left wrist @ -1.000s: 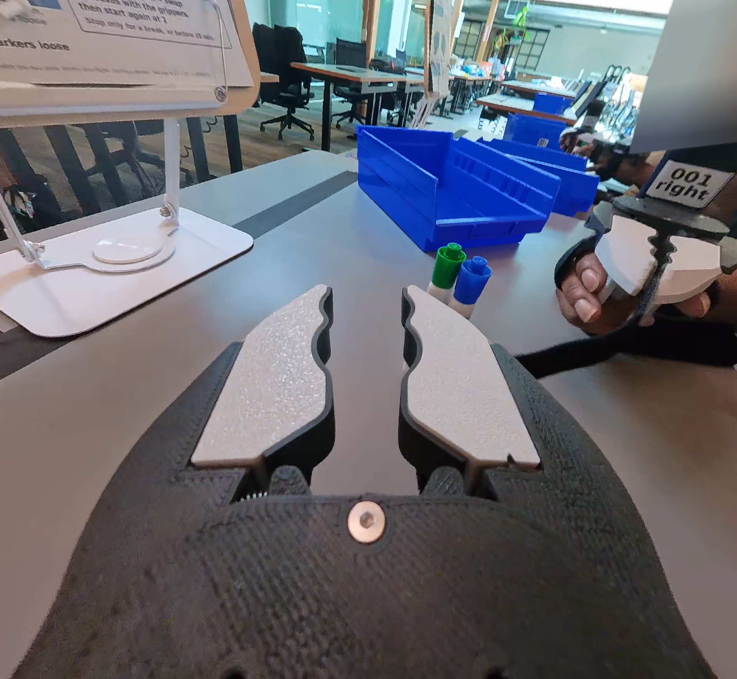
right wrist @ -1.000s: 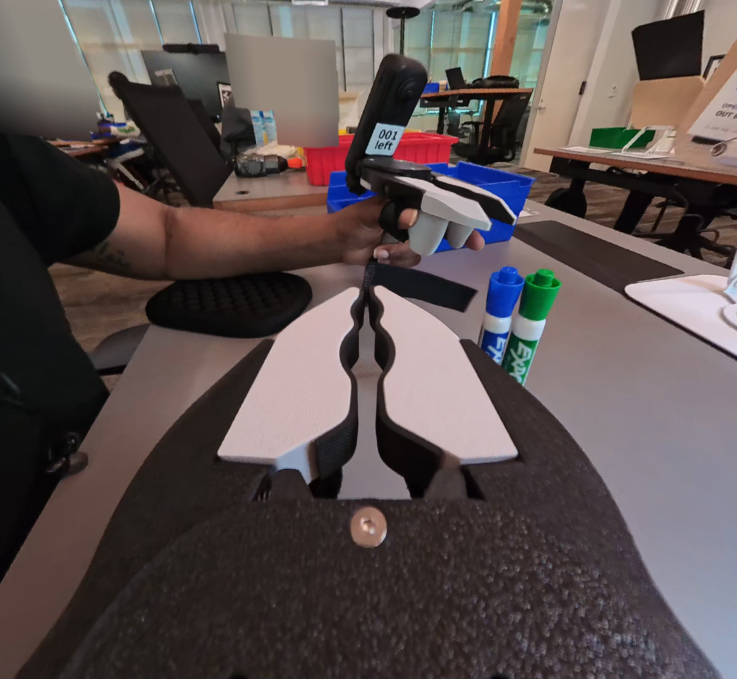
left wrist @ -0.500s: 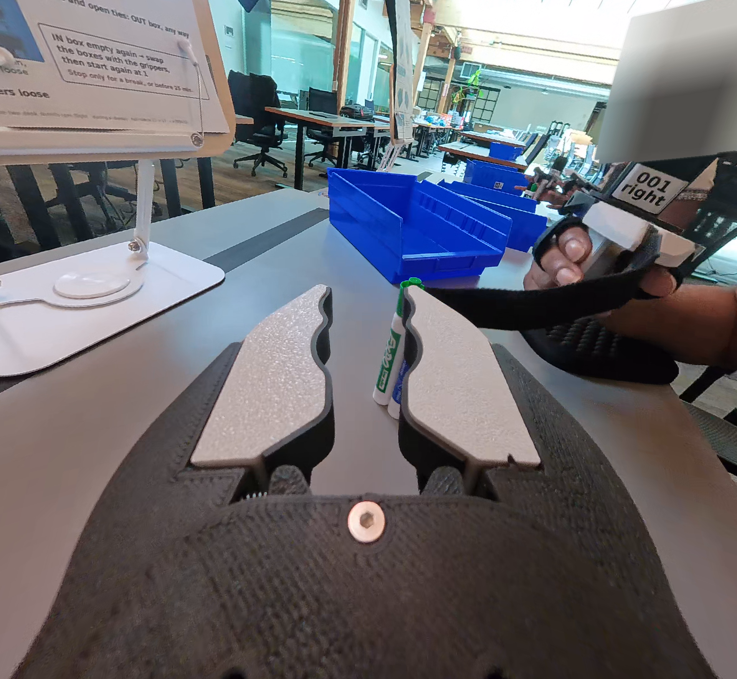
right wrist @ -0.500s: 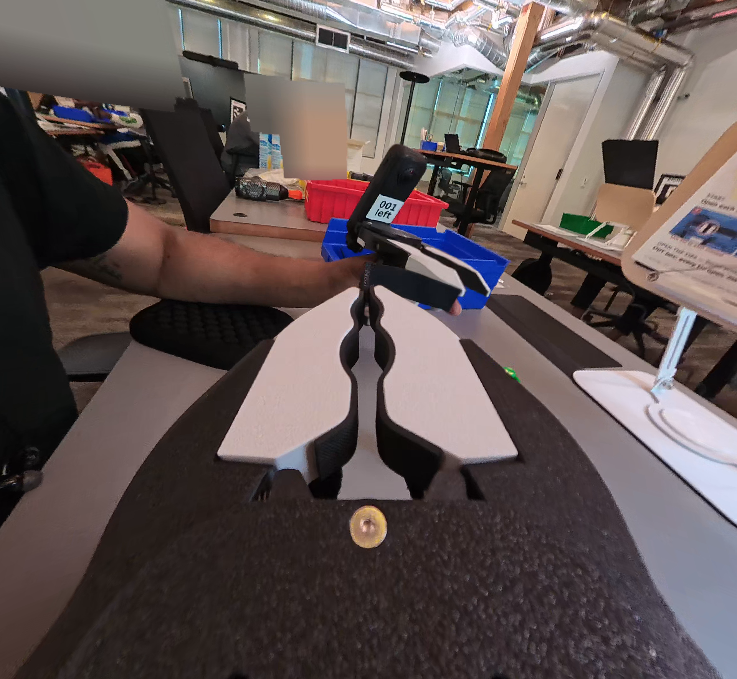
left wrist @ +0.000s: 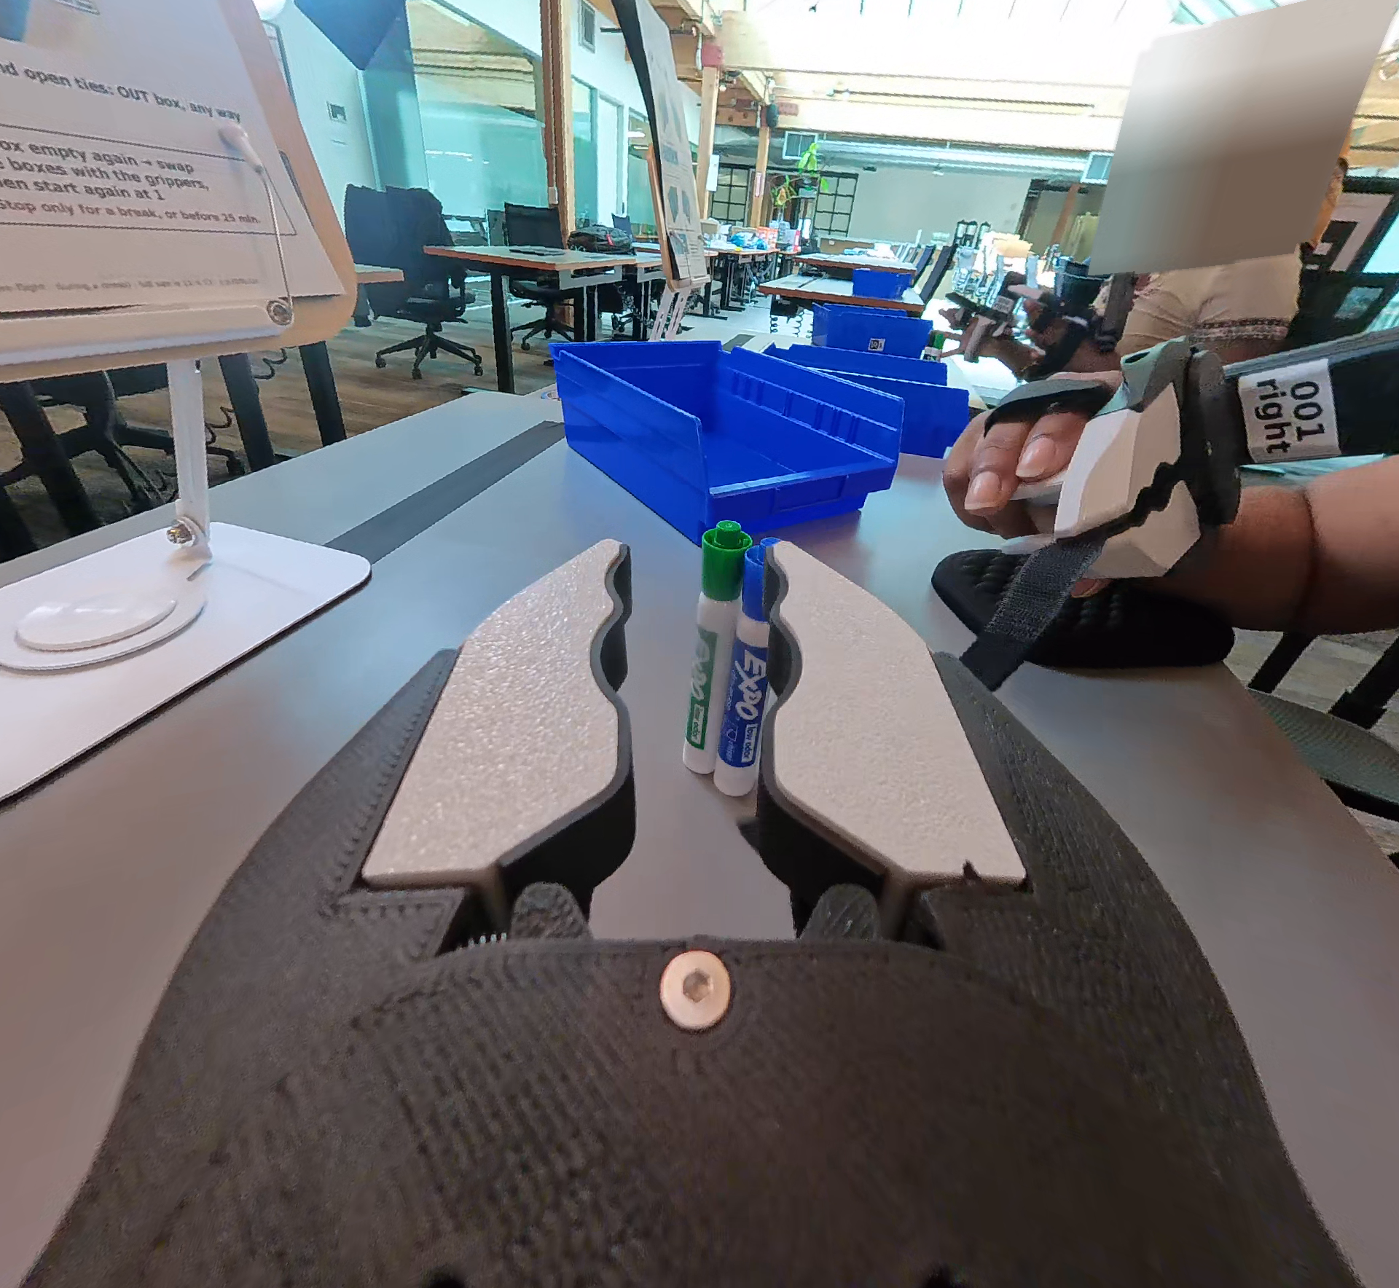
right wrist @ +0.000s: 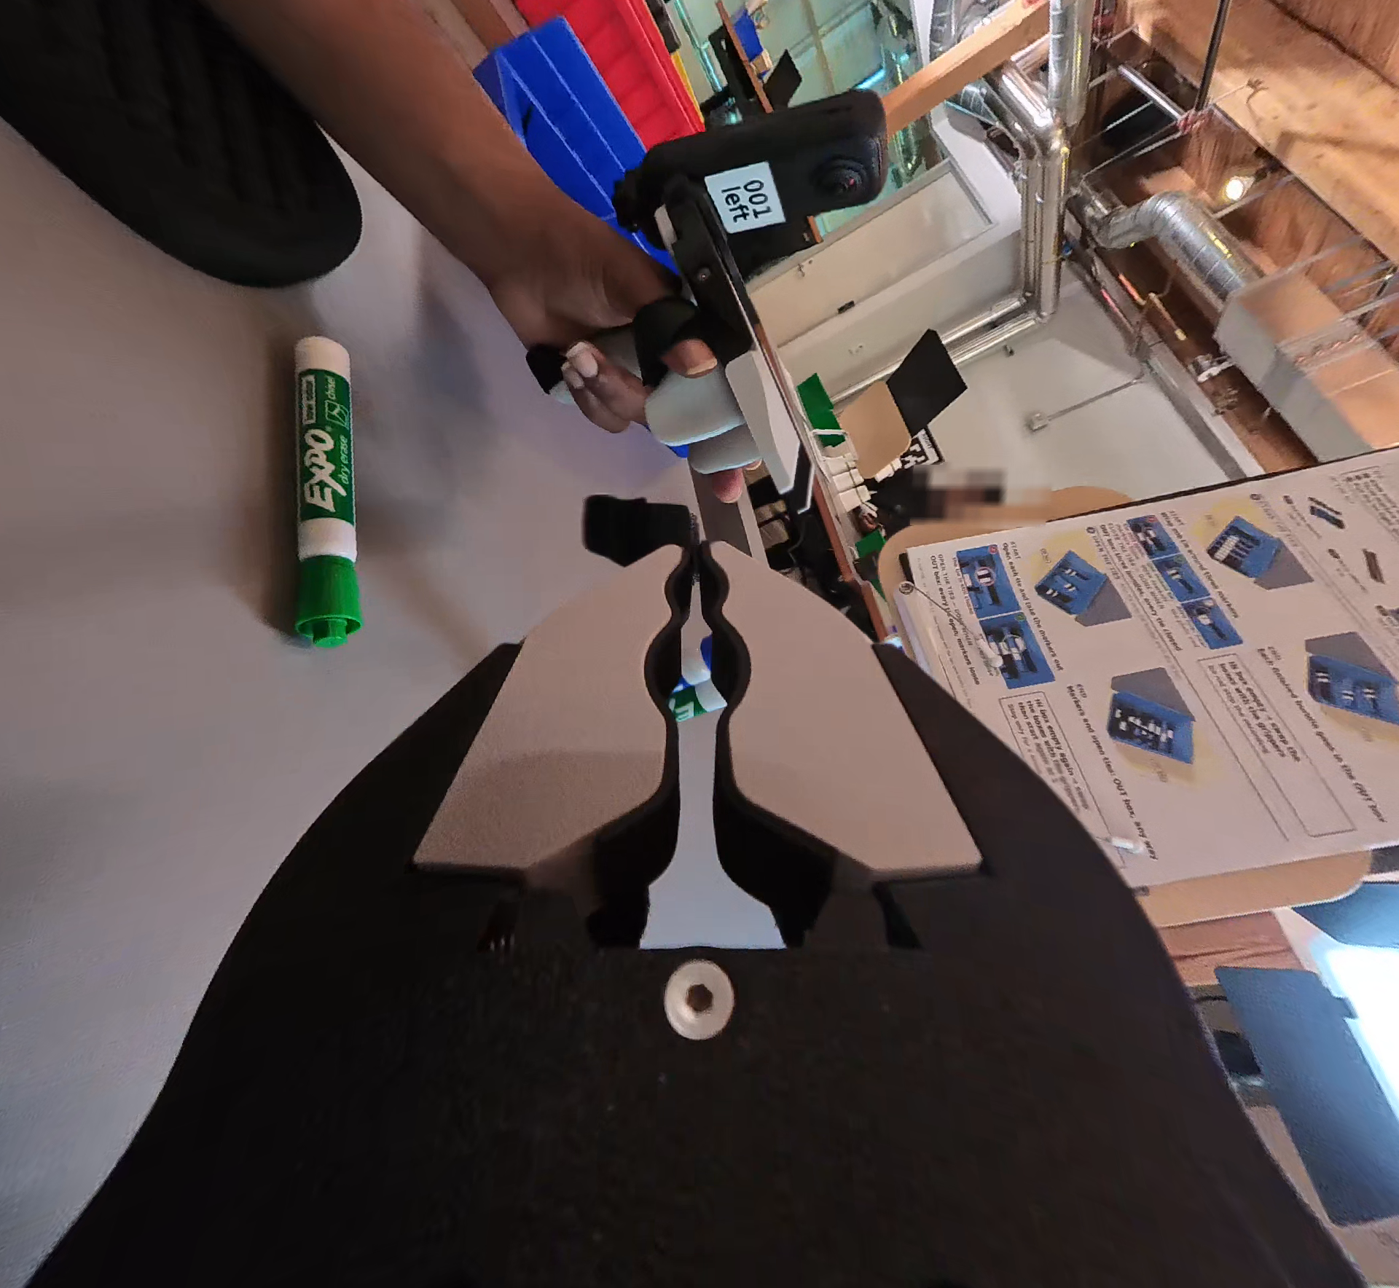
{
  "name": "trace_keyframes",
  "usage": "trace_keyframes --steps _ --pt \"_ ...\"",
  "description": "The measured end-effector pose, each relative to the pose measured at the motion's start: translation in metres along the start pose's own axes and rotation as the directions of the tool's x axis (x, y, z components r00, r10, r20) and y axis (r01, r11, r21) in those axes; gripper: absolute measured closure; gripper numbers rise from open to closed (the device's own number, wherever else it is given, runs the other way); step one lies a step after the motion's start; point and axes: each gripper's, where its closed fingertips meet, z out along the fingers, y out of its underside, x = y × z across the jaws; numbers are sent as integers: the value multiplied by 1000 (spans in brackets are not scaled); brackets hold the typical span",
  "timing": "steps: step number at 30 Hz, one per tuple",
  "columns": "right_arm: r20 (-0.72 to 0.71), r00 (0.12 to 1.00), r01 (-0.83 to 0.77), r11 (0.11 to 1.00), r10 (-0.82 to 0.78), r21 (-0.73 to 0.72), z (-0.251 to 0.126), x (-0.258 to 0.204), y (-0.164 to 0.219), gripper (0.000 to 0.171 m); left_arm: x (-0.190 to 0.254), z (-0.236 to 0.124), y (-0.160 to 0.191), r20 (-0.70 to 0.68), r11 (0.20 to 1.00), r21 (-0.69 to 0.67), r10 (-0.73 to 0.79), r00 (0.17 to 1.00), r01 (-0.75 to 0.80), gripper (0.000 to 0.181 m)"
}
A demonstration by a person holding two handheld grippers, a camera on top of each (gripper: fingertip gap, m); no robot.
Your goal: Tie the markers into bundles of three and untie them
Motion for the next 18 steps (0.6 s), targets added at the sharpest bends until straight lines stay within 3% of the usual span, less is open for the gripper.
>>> trace_keyframes --steps 18 --pt "-12 980 -199 980 199 -23 2 -8 34 169 -5 3 17 -8 998 -61 7 1000 -8 149"
